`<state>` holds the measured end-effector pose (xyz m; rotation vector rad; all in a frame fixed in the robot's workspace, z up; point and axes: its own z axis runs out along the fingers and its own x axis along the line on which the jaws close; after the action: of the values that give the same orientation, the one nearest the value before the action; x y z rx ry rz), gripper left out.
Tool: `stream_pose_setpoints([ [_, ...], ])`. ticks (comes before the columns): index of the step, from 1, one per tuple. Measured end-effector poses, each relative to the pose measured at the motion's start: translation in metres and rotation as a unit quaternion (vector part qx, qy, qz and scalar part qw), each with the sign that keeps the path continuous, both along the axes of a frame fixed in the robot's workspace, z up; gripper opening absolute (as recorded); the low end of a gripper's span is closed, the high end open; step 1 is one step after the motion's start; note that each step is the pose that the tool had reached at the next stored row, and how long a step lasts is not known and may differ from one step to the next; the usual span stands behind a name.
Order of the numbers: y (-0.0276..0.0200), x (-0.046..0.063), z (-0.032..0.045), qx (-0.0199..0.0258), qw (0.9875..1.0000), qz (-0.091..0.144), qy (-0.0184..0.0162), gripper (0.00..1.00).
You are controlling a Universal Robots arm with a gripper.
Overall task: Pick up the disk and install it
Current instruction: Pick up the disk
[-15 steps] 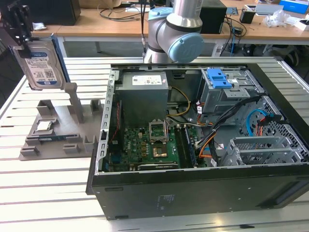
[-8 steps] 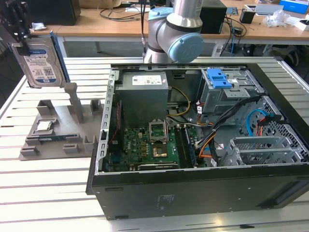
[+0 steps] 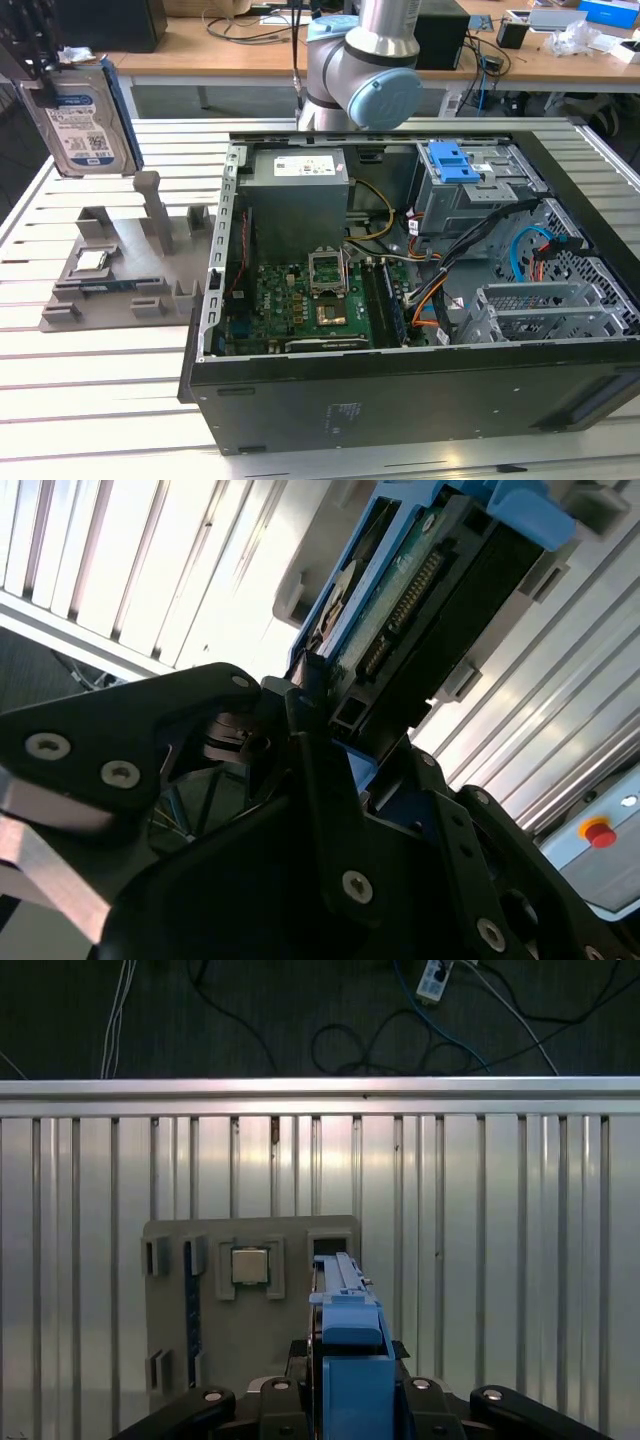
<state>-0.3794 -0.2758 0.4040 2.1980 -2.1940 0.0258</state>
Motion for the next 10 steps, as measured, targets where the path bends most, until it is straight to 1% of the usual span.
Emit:
stream_pose_setpoints([
  [5, 0.0002, 0.000, 0.0083, 0.0000, 1.0000, 0.000, 0.0000, 0.36],
  [8, 0.0003, 0.000, 0.0180, 0.0000, 1.0000, 0.000, 0.0000, 0.36],
  [10, 0.0003, 0.000, 0.0219, 0.0000, 1.0000, 0.000, 0.0000, 0.36],
])
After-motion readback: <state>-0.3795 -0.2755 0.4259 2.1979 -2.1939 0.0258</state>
